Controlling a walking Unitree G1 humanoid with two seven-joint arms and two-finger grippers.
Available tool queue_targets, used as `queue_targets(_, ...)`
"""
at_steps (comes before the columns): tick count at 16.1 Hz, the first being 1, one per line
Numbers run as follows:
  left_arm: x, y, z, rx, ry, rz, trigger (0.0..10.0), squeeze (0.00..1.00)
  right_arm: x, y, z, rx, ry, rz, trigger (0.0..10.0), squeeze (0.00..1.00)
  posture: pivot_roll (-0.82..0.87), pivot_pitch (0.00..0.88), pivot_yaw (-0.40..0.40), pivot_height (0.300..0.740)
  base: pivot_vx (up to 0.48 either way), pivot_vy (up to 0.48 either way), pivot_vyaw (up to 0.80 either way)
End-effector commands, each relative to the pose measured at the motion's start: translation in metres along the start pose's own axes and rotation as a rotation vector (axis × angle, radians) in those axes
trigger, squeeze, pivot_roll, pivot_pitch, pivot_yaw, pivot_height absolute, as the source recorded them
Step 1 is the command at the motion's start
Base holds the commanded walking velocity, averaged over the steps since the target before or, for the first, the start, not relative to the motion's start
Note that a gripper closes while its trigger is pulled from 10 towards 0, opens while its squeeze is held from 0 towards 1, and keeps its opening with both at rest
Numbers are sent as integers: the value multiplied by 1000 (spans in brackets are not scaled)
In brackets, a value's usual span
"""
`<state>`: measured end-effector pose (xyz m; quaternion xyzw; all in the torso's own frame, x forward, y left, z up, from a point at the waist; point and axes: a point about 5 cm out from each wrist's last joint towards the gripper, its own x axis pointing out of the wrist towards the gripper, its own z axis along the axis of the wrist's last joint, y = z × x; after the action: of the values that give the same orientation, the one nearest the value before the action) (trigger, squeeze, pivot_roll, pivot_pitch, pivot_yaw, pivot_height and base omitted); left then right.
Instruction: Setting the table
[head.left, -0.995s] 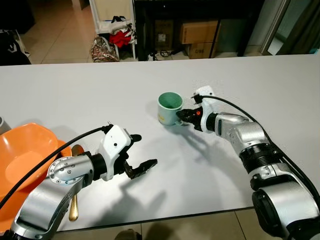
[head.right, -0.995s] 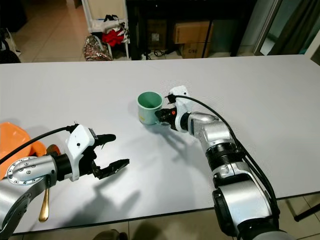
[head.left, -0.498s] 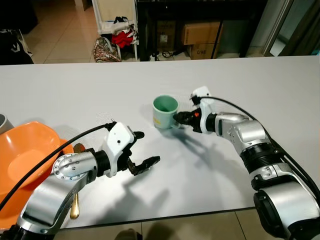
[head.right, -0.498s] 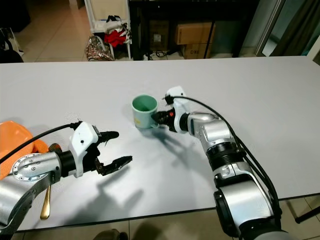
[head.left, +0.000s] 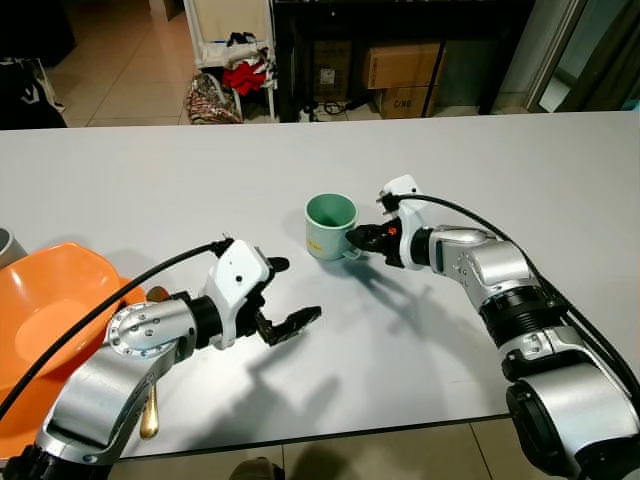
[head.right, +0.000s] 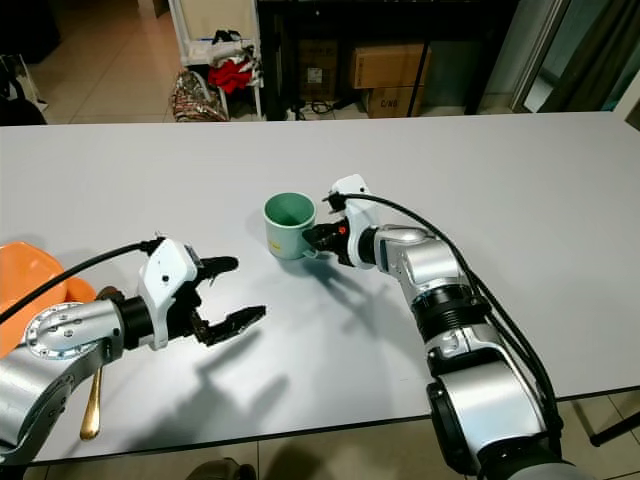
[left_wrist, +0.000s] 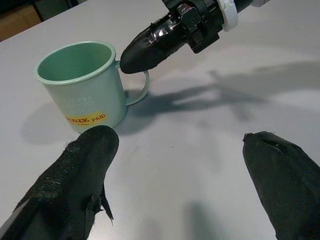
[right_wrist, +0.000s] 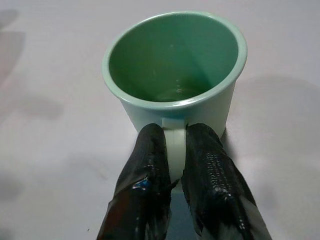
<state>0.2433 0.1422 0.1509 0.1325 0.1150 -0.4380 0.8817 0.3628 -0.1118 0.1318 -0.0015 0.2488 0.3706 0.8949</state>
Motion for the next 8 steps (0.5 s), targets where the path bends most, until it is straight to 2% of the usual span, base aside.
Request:
queue_targets(1,2,0,0,7,7,-6,10000,133,-1,-3,6,13,-40,-12,10000,0,116,0,19,740,0,0,0)
queue_targets(2,2,1,0,12,8,-9,10000,129,-1,-2,6,8,-47,-2,10000,0,115,0,21,740,0,0,0)
queue_targets(3,2,2,0,15,9,-10,10000,129,-1,-1,6,7,-47,4,10000,949,115,0,24,740,0,0,0)
queue_targets(4,2,3,1,17,9,-10,10000,137,-1,0,6,3,-46,10,10000,1000,116,0,25,740,0,0,0)
queue_targets(8,1,8,4,26,0,-1,10000,133,-12,4,13,-38,-44,64,10000,1000,108,0,31,740,0,0,0)
